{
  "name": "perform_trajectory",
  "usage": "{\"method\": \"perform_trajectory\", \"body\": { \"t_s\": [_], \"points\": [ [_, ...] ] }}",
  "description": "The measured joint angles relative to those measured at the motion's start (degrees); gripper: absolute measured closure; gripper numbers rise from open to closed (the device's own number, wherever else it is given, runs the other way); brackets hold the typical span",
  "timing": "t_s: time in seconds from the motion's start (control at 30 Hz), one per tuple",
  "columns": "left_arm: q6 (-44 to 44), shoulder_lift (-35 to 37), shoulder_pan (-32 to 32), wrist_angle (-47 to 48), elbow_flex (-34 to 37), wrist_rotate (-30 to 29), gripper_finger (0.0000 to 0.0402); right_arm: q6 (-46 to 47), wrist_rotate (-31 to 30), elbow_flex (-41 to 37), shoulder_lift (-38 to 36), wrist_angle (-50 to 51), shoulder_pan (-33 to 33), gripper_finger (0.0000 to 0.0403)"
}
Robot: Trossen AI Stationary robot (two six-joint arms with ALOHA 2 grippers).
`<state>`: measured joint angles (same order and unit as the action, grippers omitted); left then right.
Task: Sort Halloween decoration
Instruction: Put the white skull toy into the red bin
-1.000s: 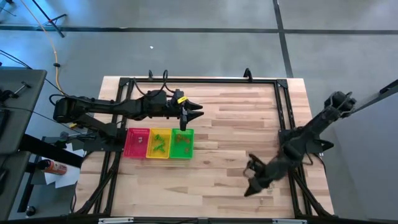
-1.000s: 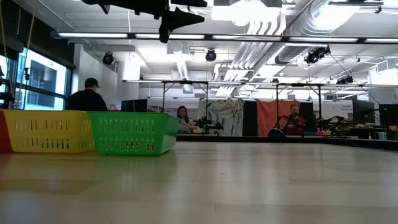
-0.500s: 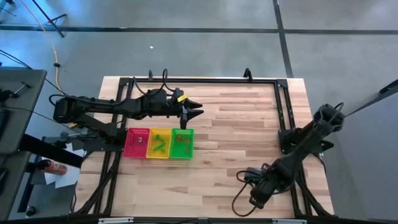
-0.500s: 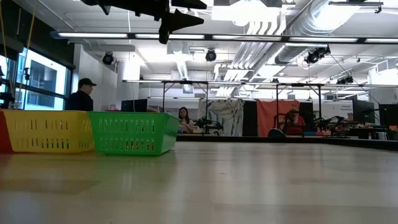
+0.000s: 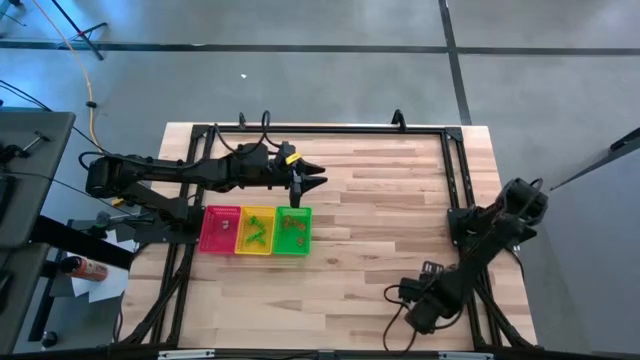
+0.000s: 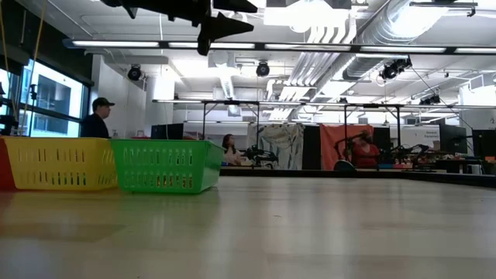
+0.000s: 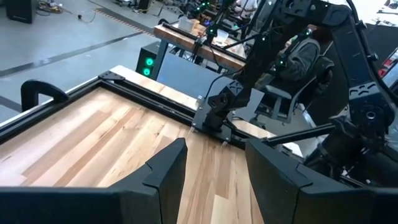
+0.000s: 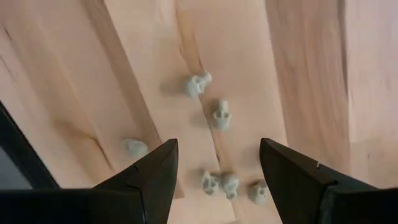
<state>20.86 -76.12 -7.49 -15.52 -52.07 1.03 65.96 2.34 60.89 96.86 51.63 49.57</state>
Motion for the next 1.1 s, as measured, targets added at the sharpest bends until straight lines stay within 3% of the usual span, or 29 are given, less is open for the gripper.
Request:
{"method": "perform_trajectory", "body": {
  "t_s": [0.27, 0.5, 0.73, 0.97, 1.1],
  "points": [
    [-0.02, 0.00, 0.00, 2.98, 0.00, -0.31, 0.0245, -0.55, -5.41, -2.71, 0.00, -2.42, 1.06, 0.0181],
    [-0.33, 0.00, -0.09, 3.86, 0.00, -0.42, 0.0245, -1.41, -3.82, -5.50, 0.00, -5.76, 1.06, 0.0181],
    [0.78, 0.00, -0.09, 2.63, 0.00, -0.34, 0.0245, -1.91, -6.58, -5.63, 0.06, -6.50, 1.04, 0.0181],
    [10.93, 3.17, -2.70, -7.13, 0.04, 7.60, 0.0245, -1.96, -3.82, -5.59, 2.93, -9.74, 1.47, 0.0181],
    [11.06, 6.90, -3.97, -8.10, 0.04, 8.13, 0.0245, -1.98, -3.59, -5.41, 4.02, -10.39, 1.45, 0.0181]
  ]
}}
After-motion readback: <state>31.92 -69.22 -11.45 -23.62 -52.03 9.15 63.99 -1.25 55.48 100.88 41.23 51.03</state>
